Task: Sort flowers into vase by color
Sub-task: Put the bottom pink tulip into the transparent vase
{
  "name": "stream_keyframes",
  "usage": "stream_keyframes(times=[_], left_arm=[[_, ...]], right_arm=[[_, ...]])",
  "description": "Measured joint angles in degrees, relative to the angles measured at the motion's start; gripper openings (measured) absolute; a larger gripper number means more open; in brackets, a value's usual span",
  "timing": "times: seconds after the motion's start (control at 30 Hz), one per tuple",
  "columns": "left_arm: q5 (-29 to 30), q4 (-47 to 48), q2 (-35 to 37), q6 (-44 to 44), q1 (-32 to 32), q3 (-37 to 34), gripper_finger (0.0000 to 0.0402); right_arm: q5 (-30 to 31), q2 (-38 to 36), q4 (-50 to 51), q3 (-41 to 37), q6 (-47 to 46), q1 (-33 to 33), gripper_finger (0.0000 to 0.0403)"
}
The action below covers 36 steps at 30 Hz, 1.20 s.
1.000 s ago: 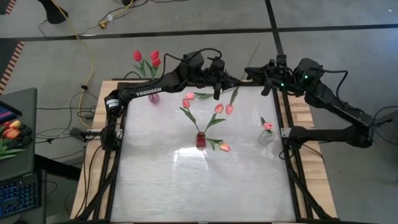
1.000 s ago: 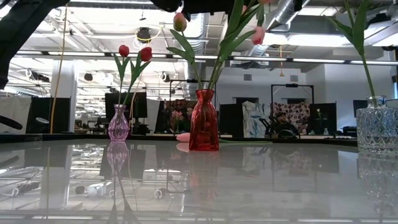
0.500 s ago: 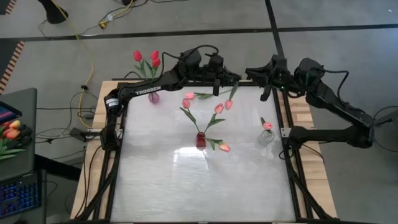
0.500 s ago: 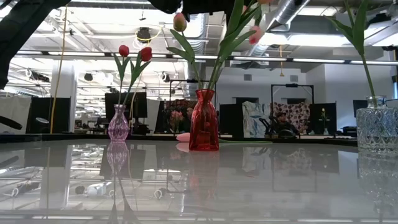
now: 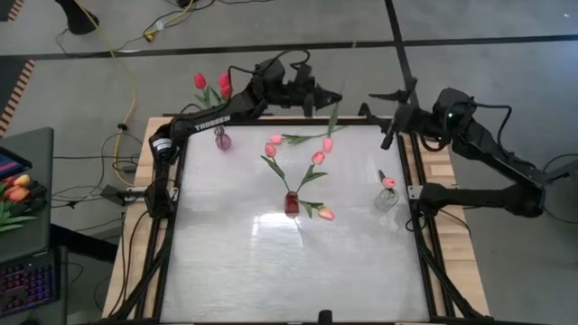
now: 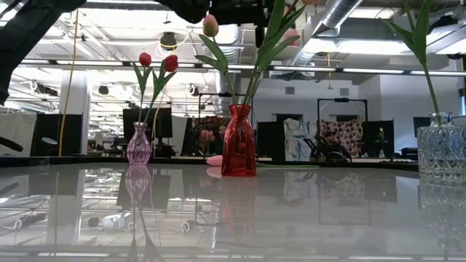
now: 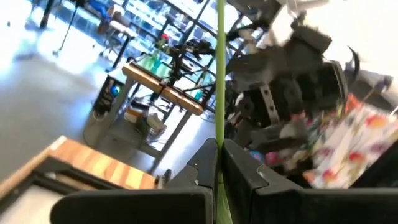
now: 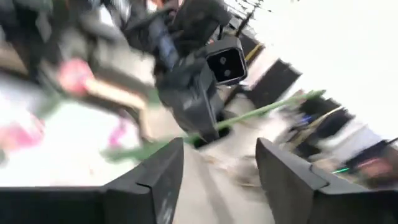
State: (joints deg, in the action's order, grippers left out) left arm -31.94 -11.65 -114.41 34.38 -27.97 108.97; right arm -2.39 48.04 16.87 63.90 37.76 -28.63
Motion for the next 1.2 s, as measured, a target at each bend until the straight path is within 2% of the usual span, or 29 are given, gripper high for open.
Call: stream_keyframes(times=[0.23, 0.47, 0.63, 1.2], left_arm=[[-2.94, 0.12, 0.02, 14.78, -1.67, 0.00, 0.0002], [-3.83, 0.15, 0.02, 19.58, -0.81, 0.00, 0.0002], [-3.70, 0.15, 0.02, 19.93, 0.16, 0.00, 0.0002], [-2.74, 0.80, 0.02, 19.30, 1.12, 0.00, 0.0002]], right_arm=[[19.01, 0.11, -0.72, 0.00, 35.00, 6.02, 0.0237], [28.56, 3.71, -0.97, 0.00, 55.58, 9.81, 0.0227], [33.90, 6.10, -4.85, 0.00, 63.62, 10.87, 0.0226], [33.44, 11.16, -10.16, -0.02, 71.59, 13.28, 0.0226]])
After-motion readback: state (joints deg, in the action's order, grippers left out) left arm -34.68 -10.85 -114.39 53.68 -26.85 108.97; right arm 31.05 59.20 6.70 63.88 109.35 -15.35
